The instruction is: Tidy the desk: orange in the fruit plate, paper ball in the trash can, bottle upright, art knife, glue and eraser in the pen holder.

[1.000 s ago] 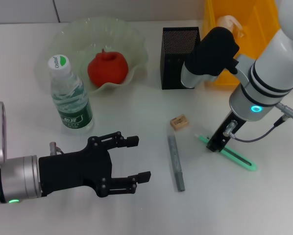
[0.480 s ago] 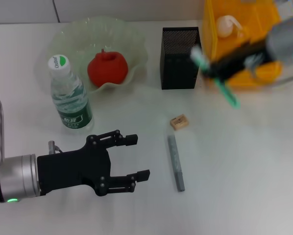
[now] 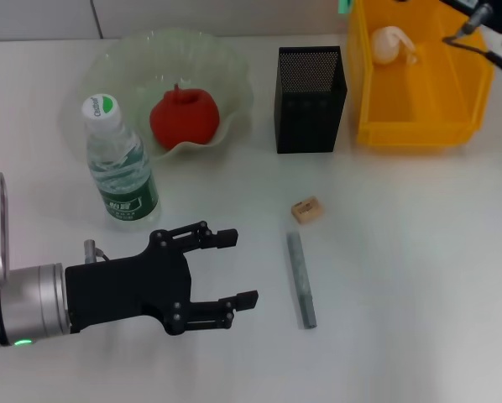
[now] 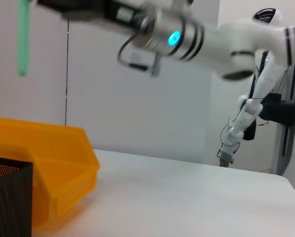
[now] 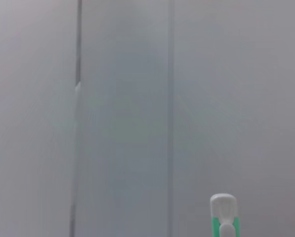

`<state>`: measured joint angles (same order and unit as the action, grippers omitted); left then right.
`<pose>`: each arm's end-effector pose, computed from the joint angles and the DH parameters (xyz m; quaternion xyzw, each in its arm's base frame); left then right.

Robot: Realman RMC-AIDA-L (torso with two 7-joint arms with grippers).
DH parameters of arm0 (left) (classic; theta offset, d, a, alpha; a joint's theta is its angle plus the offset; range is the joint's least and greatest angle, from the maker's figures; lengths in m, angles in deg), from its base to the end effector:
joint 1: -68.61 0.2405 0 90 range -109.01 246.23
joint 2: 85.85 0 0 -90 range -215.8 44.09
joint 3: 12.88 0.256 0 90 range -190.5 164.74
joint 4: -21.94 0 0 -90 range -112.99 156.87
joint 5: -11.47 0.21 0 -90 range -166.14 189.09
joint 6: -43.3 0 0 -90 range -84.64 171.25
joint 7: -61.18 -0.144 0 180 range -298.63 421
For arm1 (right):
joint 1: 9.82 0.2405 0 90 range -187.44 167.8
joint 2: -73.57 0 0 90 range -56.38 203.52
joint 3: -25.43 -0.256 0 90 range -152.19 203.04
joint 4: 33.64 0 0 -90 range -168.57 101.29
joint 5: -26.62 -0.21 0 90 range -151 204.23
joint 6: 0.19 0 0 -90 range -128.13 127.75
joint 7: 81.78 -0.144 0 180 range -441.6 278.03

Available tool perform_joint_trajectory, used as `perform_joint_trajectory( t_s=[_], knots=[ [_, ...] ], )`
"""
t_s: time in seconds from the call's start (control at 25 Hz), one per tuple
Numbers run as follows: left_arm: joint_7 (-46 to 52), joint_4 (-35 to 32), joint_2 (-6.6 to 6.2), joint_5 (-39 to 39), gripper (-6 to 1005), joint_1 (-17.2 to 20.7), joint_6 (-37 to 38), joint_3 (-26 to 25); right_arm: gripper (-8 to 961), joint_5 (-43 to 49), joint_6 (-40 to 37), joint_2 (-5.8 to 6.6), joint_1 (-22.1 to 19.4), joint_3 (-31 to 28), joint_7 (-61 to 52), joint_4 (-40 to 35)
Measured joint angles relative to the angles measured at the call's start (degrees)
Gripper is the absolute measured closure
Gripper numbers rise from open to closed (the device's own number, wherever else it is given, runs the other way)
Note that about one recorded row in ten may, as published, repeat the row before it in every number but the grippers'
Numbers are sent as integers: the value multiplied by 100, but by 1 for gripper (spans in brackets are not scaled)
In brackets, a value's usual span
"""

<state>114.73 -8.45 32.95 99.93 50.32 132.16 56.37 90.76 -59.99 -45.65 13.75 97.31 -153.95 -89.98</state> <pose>-0.2720 0.2529 -0.0538 -0.9472 -0.0896 -0.2938 0.0921 0.1684 0.3864 0.0402 -0.8462 0.1127 0.4024 0.3305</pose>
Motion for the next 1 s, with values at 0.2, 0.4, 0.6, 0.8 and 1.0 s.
perform_joint_trajectory(
  t_s=[0.2, 0.4, 0.6, 0.8, 1.0],
  knots=[
    [-2, 0, 2, -17, 187, 0, 1, 14, 745, -383, -68, 1, 886, -469, 1255, 2012],
    [-3, 9, 2, -35, 187, 0, -15, 39, 737, -240, -12, 9, 1362, -551, 1737, 2967],
    [-19, 67, 2, -40, 186, -19, -24, 39, 730, -158, 98, -15, 1335, -487, 1853, 3071],
    [-20, 69, 2, -40, 186, -24, -27, 17, 722, -121, 91, -27, 1216, -486, 1862, 3127],
    [-20, 69, -4, -47, 186, -7, 5, -8, 496, 50, -90, -6, 808, -419, 1160, 2488]
  ],
)
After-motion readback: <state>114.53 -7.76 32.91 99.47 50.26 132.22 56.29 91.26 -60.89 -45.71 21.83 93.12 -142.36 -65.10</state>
